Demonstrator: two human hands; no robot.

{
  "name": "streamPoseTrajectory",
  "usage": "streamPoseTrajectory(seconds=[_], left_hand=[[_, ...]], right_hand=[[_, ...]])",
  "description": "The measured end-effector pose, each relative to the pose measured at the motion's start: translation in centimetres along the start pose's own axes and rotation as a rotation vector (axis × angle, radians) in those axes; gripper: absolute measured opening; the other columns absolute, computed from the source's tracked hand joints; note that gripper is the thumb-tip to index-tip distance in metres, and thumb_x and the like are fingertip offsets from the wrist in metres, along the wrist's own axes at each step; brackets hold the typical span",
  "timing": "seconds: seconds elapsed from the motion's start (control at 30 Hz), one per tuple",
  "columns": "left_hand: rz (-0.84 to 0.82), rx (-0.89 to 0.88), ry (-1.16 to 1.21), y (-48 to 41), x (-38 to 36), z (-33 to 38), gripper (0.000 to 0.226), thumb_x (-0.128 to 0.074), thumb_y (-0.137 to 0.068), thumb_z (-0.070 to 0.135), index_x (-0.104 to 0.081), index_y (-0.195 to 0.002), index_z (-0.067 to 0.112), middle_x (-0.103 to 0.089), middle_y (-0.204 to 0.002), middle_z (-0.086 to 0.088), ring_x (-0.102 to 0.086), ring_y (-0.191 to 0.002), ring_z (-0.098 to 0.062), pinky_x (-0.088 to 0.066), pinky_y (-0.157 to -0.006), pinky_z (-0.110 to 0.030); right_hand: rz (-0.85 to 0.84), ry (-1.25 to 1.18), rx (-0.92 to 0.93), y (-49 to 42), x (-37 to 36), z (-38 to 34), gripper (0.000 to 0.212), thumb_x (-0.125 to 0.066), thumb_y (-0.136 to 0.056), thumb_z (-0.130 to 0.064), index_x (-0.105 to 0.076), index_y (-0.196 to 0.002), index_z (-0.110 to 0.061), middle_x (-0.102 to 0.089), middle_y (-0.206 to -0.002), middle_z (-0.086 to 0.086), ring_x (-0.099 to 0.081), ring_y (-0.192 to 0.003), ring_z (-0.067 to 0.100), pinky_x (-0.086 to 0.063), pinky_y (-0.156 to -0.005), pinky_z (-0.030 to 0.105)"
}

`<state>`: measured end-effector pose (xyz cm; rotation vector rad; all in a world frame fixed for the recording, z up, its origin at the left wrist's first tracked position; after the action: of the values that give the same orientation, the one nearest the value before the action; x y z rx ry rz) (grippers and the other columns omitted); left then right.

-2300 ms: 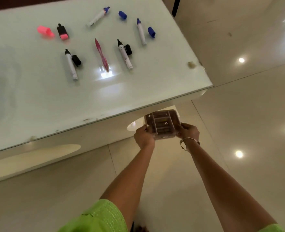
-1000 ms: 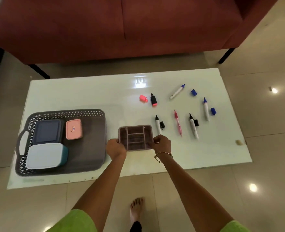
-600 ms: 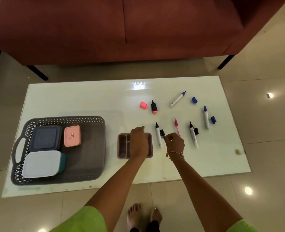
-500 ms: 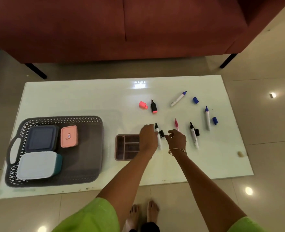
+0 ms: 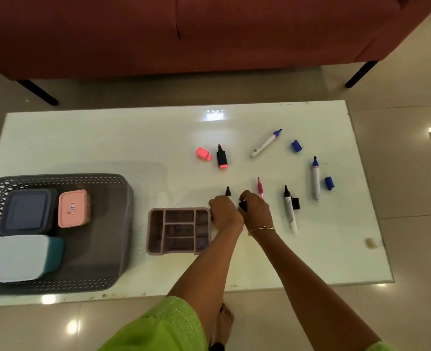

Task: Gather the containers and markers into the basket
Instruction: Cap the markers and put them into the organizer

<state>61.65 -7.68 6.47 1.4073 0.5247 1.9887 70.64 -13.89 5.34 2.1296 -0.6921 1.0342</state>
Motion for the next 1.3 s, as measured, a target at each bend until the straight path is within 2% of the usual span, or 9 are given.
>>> streamPoseTrajectory(seconds=[0.17, 0.27, 0.33, 0.43, 0.53, 0.6, 0.93, 1.13, 1.3], left_hand=[[-0.027, -0.075, 0.083, 0.6, -0.1, 0.4, 0.033, -0.057, -0.09, 0.018, -0.048, -0.115, -0.001, -0.059, -0.118, -0.018, -0.059, -0.108, -0.032, -0.048, -0.082, -0.033], [-0.023, -0.212, 0.259, 1.8, 1.1, 1.4, 0.024, -0.056, -0.088, 0.012, -0.057, -0.107, -0.002, -0.065, -0.104, -0.019, -0.063, -0.092, -0.034, -0.046, -0.068, -0.036], [-0.011, -0.266, 0.403, 2.6, 2.4, 1.3, 0.019, -0.055, -0.086, 0.007, -0.064, -0.101, 0.0, -0.068, -0.088, -0.017, -0.064, -0.078, -0.036, -0.05, -0.064, -0.04], [-0.018, -0.325, 0.515, 3.7, 4.0, 1.0, 0.019, -0.055, -0.085, 0.004, -0.068, -0.099, 0.002, -0.062, -0.075, -0.012, -0.055, -0.066, -0.026, -0.047, -0.063, -0.04], [-0.005, -0.364, 0.526, 4.5, 5.4, 1.2, 0.023, -0.058, -0.086, 0.007, -0.069, -0.106, 0.004, -0.07, -0.088, -0.018, -0.054, -0.071, -0.019, -0.049, -0.068, -0.038], [0.012, -0.379, 0.521, 4.9, 6.0, 1.4, 0.024, -0.058, -0.086, 0.008, -0.068, -0.108, 0.004, -0.071, -0.093, -0.016, -0.055, -0.073, -0.017, -0.049, -0.07, -0.035], [-0.031, -0.307, 0.645, 5.9, 7.5, -0.3, 0.02, -0.068, -0.082, 0.013, -0.072, -0.099, 0.003, -0.067, -0.078, -0.008, -0.05, -0.053, -0.013, -0.043, -0.061, -0.021], [0.198, -0.335, 0.535, 7.5, 9.1, -1.1, 0.025, -0.064, -0.086, 0.021, -0.071, -0.105, 0.006, -0.073, -0.084, -0.016, -0.055, -0.062, -0.017, -0.04, -0.06, -0.016], [0.363, -0.516, 0.203, 8.7, 10.5, -1.5, 0.025, -0.061, -0.088, 0.024, -0.07, -0.108, 0.012, -0.075, -0.081, -0.012, -0.068, -0.069, -0.026, -0.041, -0.062, -0.022]], right_hand=[[0.275, -0.714, -0.491, 1.5, 4.8, 5.1, 0.028, -0.078, -0.07, -0.013, -0.065, -0.093, -0.003, -0.07, -0.082, 0.007, -0.061, -0.067, 0.013, -0.049, -0.067, 0.019], [0.34, -1.146, -0.646, 1.9, 6.3, 5.9, 0.026, -0.075, -0.073, -0.009, -0.066, -0.097, -0.004, -0.07, -0.08, 0.01, -0.065, -0.063, 0.01, -0.056, -0.067, 0.019], [0.316, -1.294, -0.643, 1.5, 7.3, 5.2, 0.02, -0.07, -0.078, -0.005, -0.067, -0.098, -0.007, -0.07, -0.084, 0.01, -0.069, -0.073, 0.016, -0.057, -0.076, 0.022], [0.276, -1.213, -0.522, 1.1, 9.0, 3.5, 0.019, -0.068, -0.079, -0.003, -0.069, -0.097, -0.004, -0.069, -0.085, 0.011, -0.068, -0.079, 0.022, -0.057, -0.077, 0.023], [0.222, -1.139, -0.404, 1.3, 9.5, 1.5, 0.021, -0.067, -0.079, -0.001, -0.067, -0.101, 0.001, -0.068, -0.08, 0.006, -0.068, -0.063, 0.009, -0.053, -0.058, 0.009], [0.181, -1.14, -0.384, 1.5, 9.1, 0.6, 0.02, -0.066, -0.08, 0.0, -0.067, -0.1, 0.002, -0.067, -0.077, 0.002, -0.067, -0.055, 0.001, -0.052, -0.055, 0.008], [0.124, -1.128, -0.349, 2.8, 7.9, -1.4, 0.017, -0.068, -0.078, -0.002, -0.068, -0.095, 0.001, -0.067, -0.076, 0.005, -0.067, -0.066, 0.013, -0.056, -0.06, 0.016], [0.163, -1.137, -0.373, 3.5, 7.0, -2.9, 0.012, -0.068, -0.078, -0.002, -0.068, -0.09, -0.003, -0.067, -0.076, 0.009, -0.068, -0.06, 0.011, -0.056, -0.057, 0.017], [0.197, -1.062, -0.461, 5.0, 5.3, -2.7, 0.021, -0.072, -0.075, -0.009, -0.069, -0.094, 0.001, -0.069, -0.087, 0.016, -0.066, -0.062, 0.018, -0.057, -0.054, 0.016]])
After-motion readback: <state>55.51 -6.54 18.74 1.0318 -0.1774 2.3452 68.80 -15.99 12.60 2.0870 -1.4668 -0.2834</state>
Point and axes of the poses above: each hand's wrist, its own y-axis away from the middle knuckle, its own x-axis out of the back of the hand, z = x × y, the point moved 10 cm from there along -y, towards the middle knuckle
